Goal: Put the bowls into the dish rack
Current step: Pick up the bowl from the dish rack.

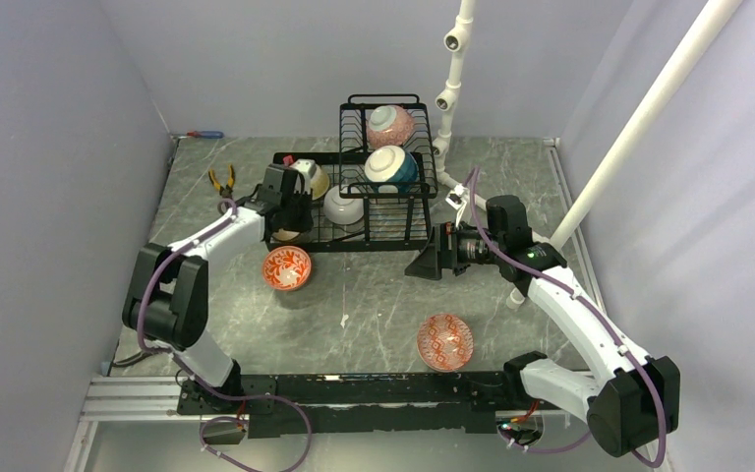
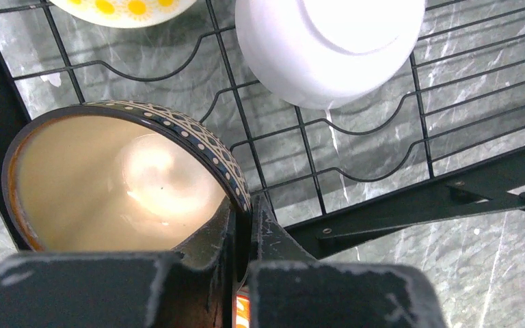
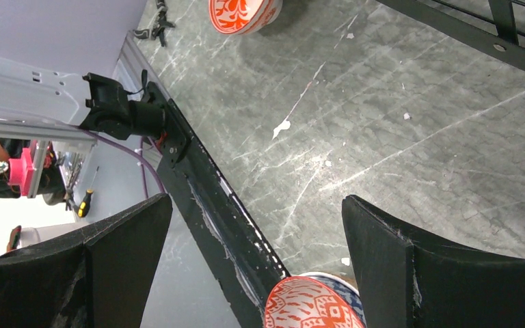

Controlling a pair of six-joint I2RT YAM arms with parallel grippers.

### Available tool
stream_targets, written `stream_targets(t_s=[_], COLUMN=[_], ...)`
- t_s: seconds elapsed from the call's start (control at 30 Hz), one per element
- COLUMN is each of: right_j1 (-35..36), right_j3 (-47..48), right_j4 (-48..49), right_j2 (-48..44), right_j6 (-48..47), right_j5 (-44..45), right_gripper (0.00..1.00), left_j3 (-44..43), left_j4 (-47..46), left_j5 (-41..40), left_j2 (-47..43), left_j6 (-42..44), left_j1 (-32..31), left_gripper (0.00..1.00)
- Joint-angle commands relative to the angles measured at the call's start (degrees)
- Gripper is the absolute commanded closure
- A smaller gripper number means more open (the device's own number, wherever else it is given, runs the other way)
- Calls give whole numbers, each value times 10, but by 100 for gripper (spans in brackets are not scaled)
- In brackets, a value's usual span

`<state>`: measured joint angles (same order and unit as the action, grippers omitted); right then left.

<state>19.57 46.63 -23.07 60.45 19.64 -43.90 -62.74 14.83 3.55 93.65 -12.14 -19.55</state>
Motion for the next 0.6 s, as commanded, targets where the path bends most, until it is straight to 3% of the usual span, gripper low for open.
stream_targets(t_s=[0.0,0.23,0.57], right_j1=[-3,-3,-3], right_j3=[12,17,4], right_j4=[12,13,45], right_j2=[-9,-4,9], right_j6=[-7,-10,-6], right_j5=[2,-6,-30], right_gripper=[0,0,0], left_j3=[13,48,164], left_j4=[-2,2,-61], left_j5=[23,64,321], left_j2=[-53,-165,-352], left_j6=[-17,0,74], left_j1=[-5,-5,-6], left_gripper=[97,97,97])
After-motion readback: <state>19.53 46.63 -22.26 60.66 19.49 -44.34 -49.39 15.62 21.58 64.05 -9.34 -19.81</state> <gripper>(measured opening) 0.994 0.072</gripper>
